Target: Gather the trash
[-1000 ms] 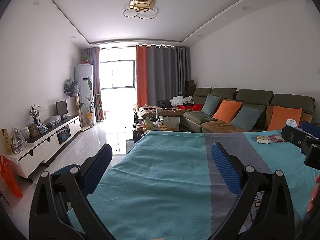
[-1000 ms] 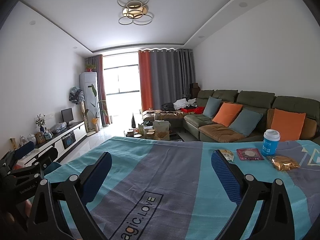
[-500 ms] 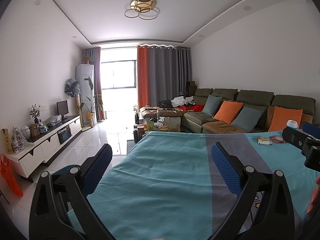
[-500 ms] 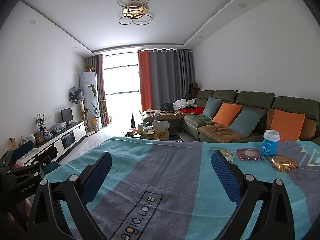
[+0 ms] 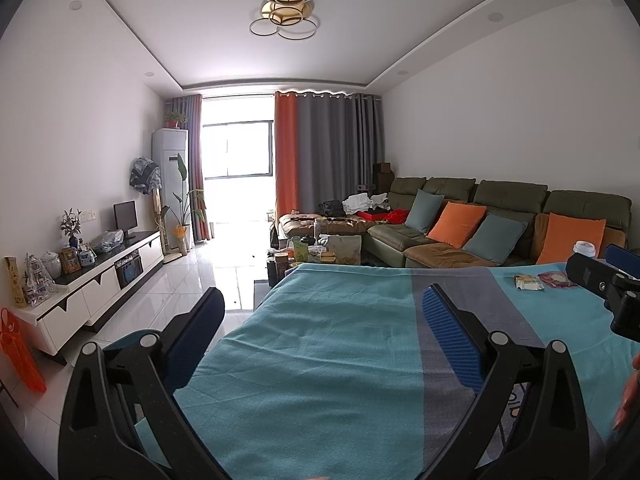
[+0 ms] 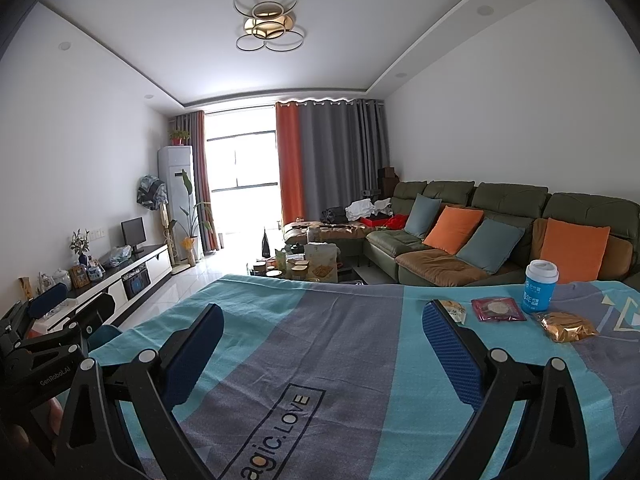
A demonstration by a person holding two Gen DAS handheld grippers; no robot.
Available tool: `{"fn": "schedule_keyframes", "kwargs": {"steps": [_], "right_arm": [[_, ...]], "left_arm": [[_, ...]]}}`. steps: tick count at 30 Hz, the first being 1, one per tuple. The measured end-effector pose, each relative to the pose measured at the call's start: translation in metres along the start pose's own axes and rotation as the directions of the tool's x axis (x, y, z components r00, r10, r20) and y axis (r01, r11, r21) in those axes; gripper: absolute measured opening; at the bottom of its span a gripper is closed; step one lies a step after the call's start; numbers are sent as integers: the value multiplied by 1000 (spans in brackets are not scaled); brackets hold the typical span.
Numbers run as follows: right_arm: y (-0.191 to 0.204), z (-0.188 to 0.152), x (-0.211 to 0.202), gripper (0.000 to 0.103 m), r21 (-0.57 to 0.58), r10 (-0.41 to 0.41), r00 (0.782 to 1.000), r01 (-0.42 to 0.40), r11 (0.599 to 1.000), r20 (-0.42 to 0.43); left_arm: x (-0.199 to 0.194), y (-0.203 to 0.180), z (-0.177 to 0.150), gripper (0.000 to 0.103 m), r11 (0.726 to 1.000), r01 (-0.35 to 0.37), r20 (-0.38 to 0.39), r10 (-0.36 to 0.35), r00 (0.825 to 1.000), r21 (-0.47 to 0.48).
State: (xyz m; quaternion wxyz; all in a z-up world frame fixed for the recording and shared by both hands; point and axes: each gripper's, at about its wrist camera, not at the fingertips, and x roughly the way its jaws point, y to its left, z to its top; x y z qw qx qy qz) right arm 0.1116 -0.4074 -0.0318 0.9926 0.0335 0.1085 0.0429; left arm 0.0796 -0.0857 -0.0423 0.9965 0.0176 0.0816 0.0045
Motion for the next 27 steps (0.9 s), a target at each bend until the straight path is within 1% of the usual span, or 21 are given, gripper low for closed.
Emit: {"fn": "schedule_keyframes", "kwargs": {"steps": [27], "right_arm": [[-1,1,-1,96,2,-3,1000,3,1000,4]], "left_arm": [[0,0,0,97,1000,-2,0,2,1000,2]]}}
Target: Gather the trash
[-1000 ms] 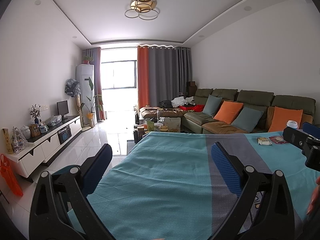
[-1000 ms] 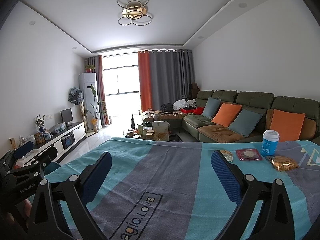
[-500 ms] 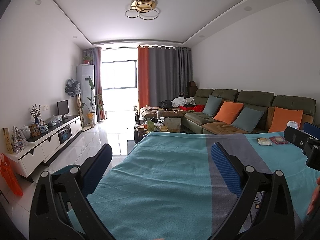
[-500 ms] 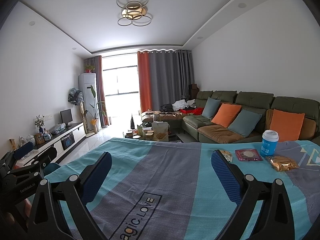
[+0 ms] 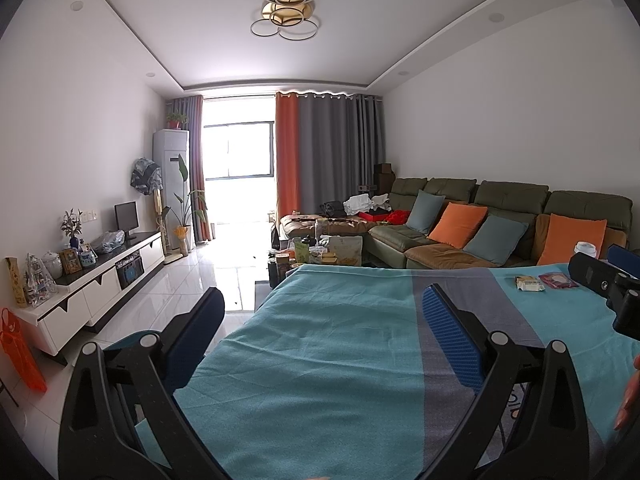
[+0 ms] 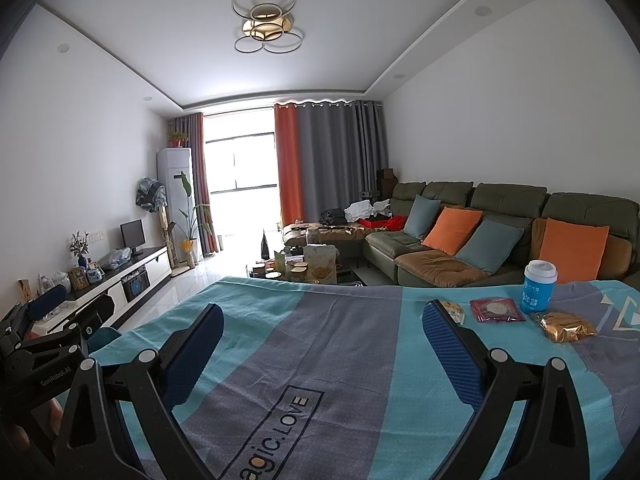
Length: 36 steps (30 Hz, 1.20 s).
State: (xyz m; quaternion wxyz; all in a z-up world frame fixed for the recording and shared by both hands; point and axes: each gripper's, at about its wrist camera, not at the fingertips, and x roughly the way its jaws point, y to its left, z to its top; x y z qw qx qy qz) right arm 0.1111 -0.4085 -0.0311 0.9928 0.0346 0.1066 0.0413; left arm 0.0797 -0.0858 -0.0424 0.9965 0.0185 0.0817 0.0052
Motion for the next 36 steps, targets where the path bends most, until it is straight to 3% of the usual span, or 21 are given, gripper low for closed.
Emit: {"fn": "schedule_keyframes", "kwargs": {"steps": [30,36], "right_arm": [[-2,1,-1,96,8,1,1000,-1,1000,-1],[-3,0,1,96,10,-1,1000,1,1000,-20]], "left_arm": [[2,-7,7,97,1000,-8,10,8,1000,14],[17,-15,6,97,999,32,-76,-30,997,31]]}}
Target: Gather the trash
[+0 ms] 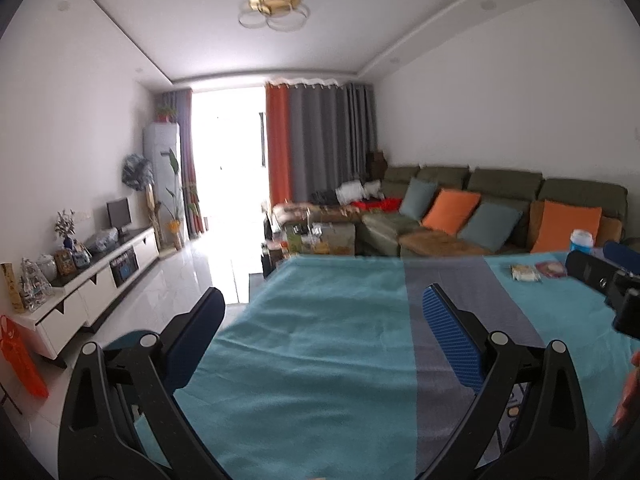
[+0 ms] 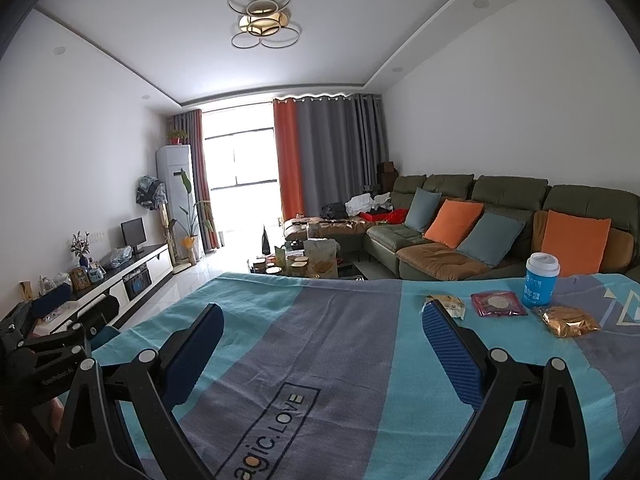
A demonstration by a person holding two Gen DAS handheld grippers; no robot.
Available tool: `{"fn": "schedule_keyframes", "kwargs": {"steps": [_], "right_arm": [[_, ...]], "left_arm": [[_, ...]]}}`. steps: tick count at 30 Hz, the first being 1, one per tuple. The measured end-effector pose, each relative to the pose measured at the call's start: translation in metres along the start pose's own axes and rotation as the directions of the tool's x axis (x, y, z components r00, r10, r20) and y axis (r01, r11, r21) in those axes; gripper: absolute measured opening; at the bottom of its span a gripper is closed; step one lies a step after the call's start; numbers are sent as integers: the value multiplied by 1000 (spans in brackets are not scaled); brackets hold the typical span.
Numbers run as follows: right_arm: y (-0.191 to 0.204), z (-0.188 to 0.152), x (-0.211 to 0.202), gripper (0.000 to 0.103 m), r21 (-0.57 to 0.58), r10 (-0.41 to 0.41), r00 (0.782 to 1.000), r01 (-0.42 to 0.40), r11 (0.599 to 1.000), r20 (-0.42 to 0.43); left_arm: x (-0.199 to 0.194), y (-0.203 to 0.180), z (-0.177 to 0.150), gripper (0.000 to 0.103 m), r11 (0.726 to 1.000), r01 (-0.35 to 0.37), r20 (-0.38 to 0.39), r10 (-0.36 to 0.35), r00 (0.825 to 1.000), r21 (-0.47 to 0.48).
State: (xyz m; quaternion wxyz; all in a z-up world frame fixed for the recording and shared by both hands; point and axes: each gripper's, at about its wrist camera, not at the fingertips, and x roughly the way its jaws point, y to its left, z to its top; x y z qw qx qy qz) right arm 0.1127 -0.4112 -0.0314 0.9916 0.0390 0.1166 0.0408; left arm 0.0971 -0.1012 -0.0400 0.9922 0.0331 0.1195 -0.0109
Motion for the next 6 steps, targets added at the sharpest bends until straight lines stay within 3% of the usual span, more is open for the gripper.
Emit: {"fn": "schedule_keyframes", "kwargs": {"steps": [4,6], "right_arm": [[-10,-1,8,96,3,-18,998,18,1000,-55],[-18,-1,14,96,-1,-41,994,41,999,-106]], "left_arm": [[34,0,0,97,999,47,-149,-48,988,-10],[58,0,1,97,998,68,-233,-66,970,0]]}}
